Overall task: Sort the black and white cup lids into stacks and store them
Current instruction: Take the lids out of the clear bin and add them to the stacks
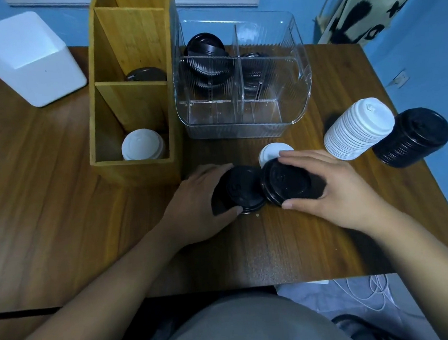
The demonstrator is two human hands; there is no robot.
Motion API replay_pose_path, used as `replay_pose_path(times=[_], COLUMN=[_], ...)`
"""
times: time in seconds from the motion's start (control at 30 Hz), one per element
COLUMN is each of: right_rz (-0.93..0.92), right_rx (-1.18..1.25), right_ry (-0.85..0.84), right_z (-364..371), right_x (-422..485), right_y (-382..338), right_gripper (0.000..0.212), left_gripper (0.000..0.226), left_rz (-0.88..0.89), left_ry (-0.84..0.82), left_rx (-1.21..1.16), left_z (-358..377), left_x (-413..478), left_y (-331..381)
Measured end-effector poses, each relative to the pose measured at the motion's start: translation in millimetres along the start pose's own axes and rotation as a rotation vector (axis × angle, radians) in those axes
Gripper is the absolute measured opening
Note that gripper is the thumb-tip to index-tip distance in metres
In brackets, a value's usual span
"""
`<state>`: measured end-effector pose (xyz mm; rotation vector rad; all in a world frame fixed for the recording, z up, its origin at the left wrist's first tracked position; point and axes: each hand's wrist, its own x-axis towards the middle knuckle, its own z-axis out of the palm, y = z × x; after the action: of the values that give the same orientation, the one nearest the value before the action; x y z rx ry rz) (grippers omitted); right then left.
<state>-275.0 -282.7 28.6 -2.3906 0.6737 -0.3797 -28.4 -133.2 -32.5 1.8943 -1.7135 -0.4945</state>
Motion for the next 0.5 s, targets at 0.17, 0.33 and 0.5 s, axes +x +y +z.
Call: replay_pose_path(times=[0.17,0.33,0.5], right_rz=[-0.105,-0.120,-0.141], right_rx=[-0.062,-0.066,-0.112], right_ry=[-0.172,-0.250,-0.277], right_z=[25.5,38.5,38.4], right_x=[34.2,44.7,44.3], right_y=[-9.1,-10.7,-9.7], right_gripper=[0.078,0.079,0.080], left_gripper=[0.086,0.092,0.098], left_rz=[-0.008,-0.003,-0.015], left_ry=[-0.001,0.001,-0.031], left_rx=[0.001,-0.034,0.011], left_z=[-0.4,-1.0,1.9], left_x=[0.7,1.2,1.4], left_y=[1.9,0.2,-2.3])
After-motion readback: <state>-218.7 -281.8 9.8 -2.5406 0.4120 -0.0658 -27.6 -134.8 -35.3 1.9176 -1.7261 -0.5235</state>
